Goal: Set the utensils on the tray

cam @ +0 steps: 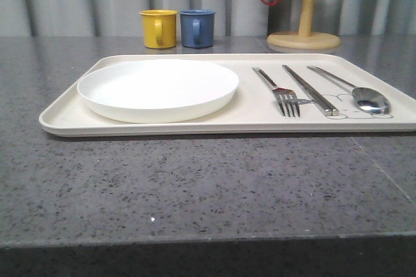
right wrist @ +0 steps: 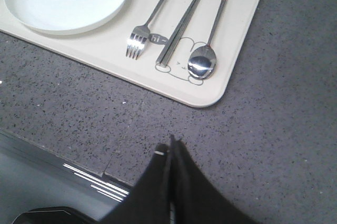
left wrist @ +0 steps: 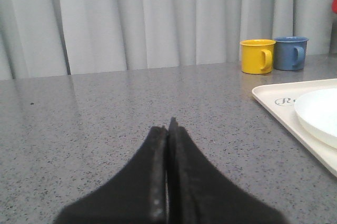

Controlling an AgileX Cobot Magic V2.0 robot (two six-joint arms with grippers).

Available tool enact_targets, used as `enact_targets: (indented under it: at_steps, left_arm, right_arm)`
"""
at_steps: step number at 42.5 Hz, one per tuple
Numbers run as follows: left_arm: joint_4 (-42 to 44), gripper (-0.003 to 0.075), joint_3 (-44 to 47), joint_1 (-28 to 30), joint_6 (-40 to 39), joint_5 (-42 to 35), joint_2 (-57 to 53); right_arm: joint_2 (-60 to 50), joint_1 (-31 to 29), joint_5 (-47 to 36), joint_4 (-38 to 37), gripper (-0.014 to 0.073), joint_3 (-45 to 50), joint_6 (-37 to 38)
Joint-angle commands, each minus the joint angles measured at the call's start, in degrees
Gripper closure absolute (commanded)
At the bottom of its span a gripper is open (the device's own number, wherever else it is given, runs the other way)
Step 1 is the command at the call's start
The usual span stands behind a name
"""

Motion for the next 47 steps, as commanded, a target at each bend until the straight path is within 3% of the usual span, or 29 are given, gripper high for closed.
enact_targets:
  at_steps: [1, 39, 47]
  left_arm:
    - [-0.6, 0.0741, 0.7, 0.2, -0.7, -4.9, -1.4]
    - [-0.6, 0.0741, 0.7, 0.2, -0.7, -4.9, -1.4]
    - [-0.6, 0.0741, 0.7, 0.2, -0.7, -4.9, -1.2]
  right_arm:
    - [0.4, -0.1, -3.7, -0.2, 0.0660, -1.4, -0.6]
    - [0.4, -0.1, -3.7, -0.2, 0.0660, -1.4, -0.6]
    - [-4.5, -2.2, -13.9, -1.4, 0.0660, 8.8, -0.6]
